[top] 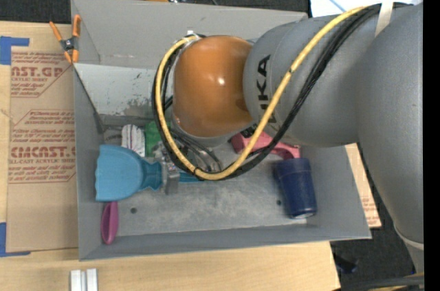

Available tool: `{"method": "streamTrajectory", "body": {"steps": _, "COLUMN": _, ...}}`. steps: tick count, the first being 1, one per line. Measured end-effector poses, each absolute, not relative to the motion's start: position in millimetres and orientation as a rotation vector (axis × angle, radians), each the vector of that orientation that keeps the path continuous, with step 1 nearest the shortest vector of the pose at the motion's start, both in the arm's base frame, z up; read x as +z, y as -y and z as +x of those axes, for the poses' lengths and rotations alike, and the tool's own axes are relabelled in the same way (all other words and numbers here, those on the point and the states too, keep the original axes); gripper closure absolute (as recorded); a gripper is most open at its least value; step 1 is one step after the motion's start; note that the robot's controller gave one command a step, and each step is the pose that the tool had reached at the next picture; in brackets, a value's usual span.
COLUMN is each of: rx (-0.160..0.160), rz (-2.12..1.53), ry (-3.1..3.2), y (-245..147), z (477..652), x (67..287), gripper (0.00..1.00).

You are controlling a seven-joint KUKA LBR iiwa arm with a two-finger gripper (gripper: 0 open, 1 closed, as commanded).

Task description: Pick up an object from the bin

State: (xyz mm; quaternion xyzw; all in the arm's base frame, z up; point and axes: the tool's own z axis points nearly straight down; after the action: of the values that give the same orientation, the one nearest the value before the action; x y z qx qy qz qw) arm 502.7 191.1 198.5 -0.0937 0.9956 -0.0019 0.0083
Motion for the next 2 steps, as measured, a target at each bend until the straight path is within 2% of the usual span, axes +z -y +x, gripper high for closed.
{"method": "streamTrajectory", "body": {"steps": 1, "rx": -0.009, "rz": -0.715, "ry": -3.042, "y": -196, "z": 507.0, "x": 104, "gripper": 1.0}}
{"method": "streamTrajectory", "body": {"steps": 2, "rx": 0.003, "rz": -0.312, "ry": -3.092, "y": -196, "z": 500.3, "x": 196, "gripper": 1.0}}
